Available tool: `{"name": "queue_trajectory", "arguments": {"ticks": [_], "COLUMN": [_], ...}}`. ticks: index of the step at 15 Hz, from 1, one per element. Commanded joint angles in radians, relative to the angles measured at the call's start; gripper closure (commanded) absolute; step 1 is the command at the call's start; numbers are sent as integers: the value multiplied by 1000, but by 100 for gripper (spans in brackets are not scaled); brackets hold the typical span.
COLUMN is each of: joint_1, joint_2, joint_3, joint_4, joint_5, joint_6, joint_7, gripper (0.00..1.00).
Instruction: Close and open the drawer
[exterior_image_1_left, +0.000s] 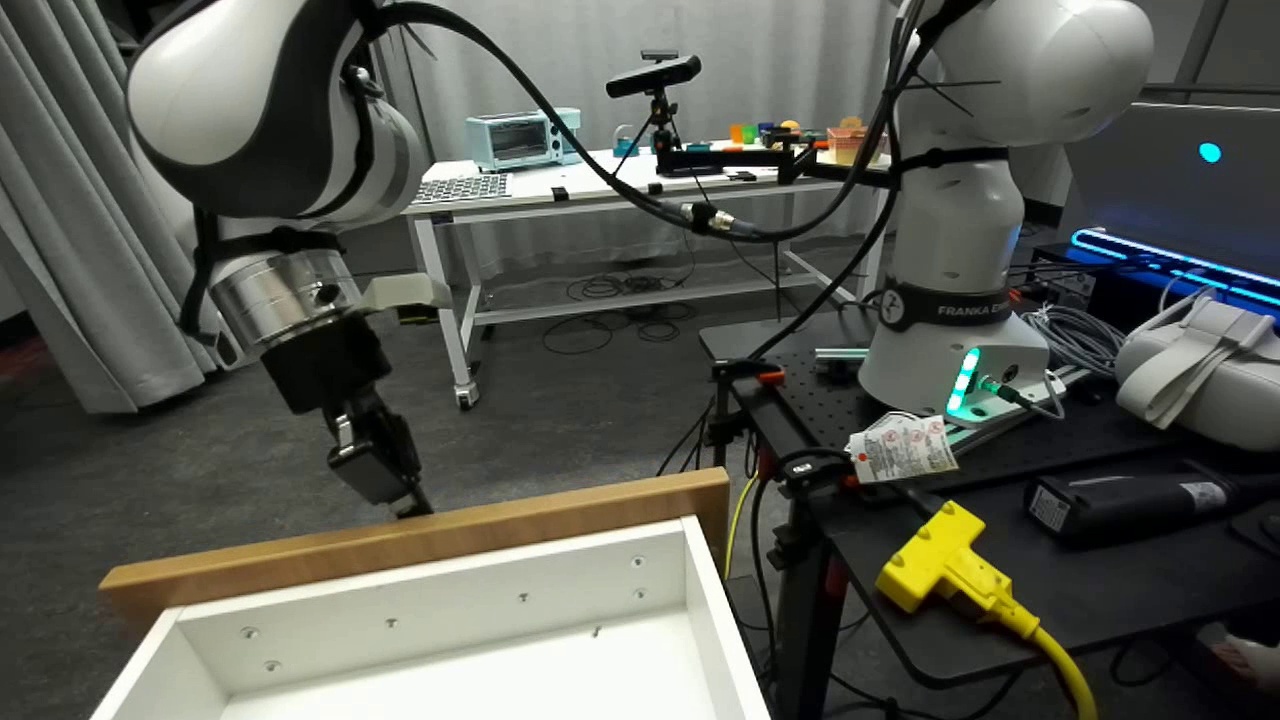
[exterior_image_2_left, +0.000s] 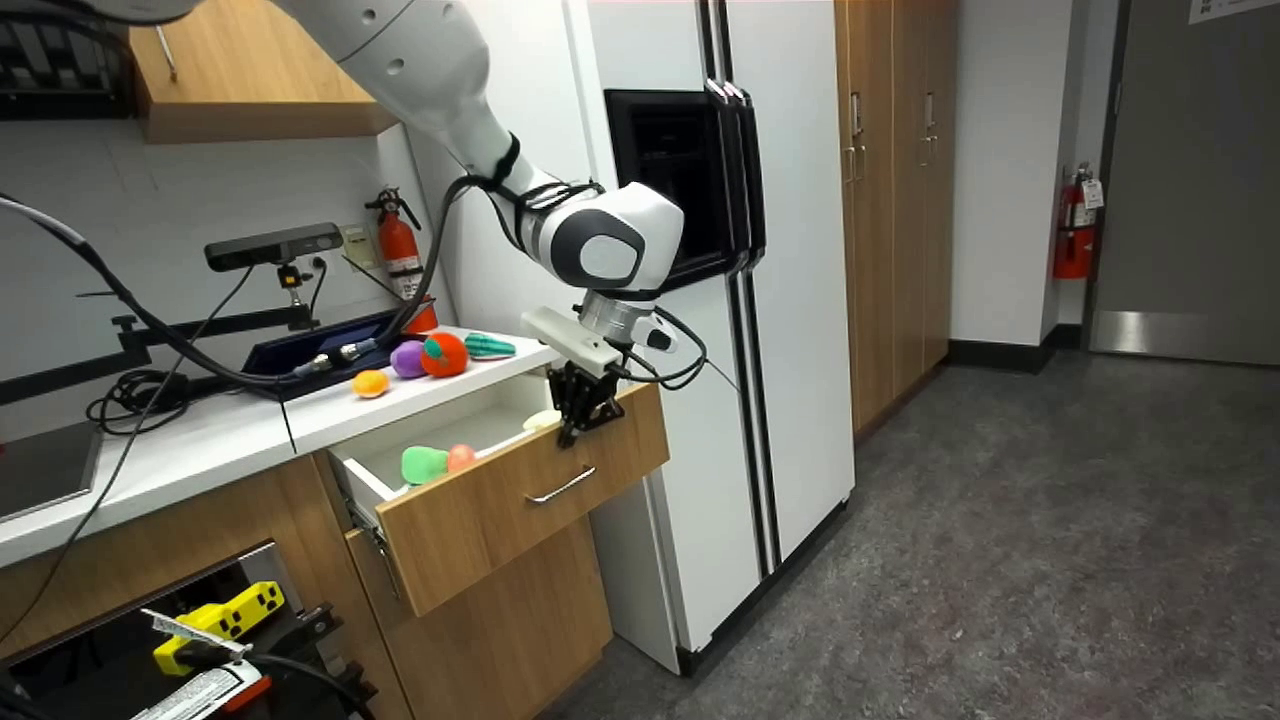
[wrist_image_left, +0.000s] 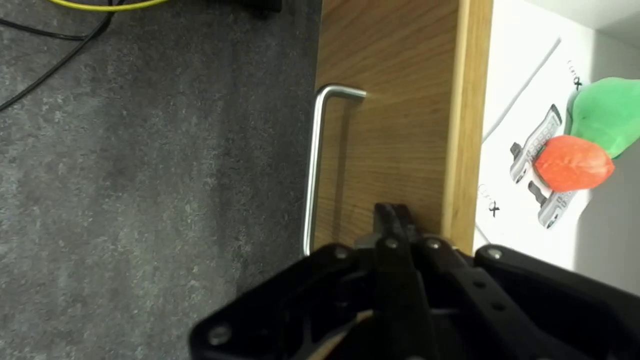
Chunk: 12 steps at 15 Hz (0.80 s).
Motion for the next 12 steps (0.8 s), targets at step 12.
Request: {"name": "queue_trajectory", "arguments": {"ticks": [12], "joint_1": [96], "joint_2": [218], "joint_3": [119], "joint_4": [238], "joint_5": [53], "joint_6": [-29], "joint_7": [-8], "gripper": [100]}}
